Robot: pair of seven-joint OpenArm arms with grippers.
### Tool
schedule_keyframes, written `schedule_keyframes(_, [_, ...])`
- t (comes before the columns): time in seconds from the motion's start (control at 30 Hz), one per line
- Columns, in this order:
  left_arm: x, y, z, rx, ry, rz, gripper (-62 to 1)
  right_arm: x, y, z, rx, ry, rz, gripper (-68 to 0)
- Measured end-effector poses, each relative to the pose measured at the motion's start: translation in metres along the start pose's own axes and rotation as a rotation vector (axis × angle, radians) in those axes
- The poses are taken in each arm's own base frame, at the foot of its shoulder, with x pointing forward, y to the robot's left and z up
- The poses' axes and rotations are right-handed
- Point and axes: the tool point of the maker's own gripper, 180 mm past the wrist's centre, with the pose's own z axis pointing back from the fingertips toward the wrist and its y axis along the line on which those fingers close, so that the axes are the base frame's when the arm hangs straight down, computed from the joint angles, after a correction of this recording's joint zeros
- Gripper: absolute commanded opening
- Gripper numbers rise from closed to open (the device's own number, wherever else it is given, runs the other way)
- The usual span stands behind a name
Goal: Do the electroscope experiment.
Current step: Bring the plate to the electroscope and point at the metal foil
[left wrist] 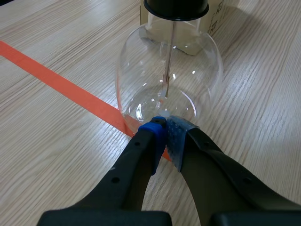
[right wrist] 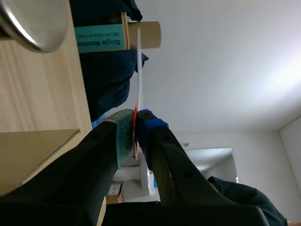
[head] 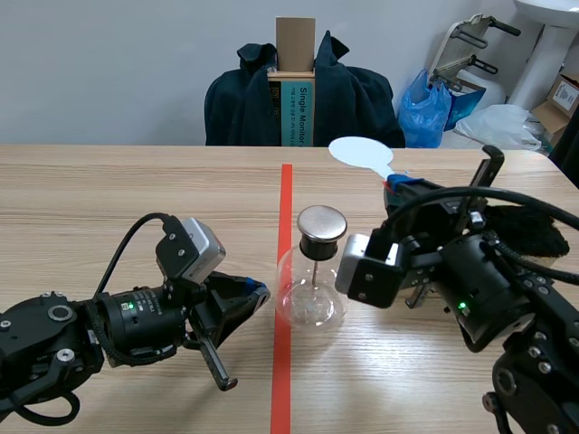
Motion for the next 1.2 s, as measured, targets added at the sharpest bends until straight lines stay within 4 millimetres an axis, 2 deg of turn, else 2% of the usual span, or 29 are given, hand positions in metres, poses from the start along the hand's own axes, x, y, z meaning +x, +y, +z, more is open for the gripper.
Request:
schedule_keyframes(0.17, [0.0,0.0,0.0,0.0,0.0,0.0,-59.1,0.001,0.008,0.008,0.03,-0.011,0.007,-66.8])
schedule_keyframes(0.53, [0.0,0.0,0.0,0.0,0.0,0.0,-59.1,0.001,0.009,0.008,0.033,-0.015,0.007,-66.8])
schedule_keyframes(1.07, [0.0,0.0,0.0,0.0,0.0,0.0,-59.1,0.046,0.013,0.016,0.051,-0.267,0.035,-66.9])
schedule_keyframes(1.2, [0.0,0.0,0.0,0.0,0.0,0.001,-59.1,0.048,0.016,0.019,0.063,-0.274,0.038,-66.8])
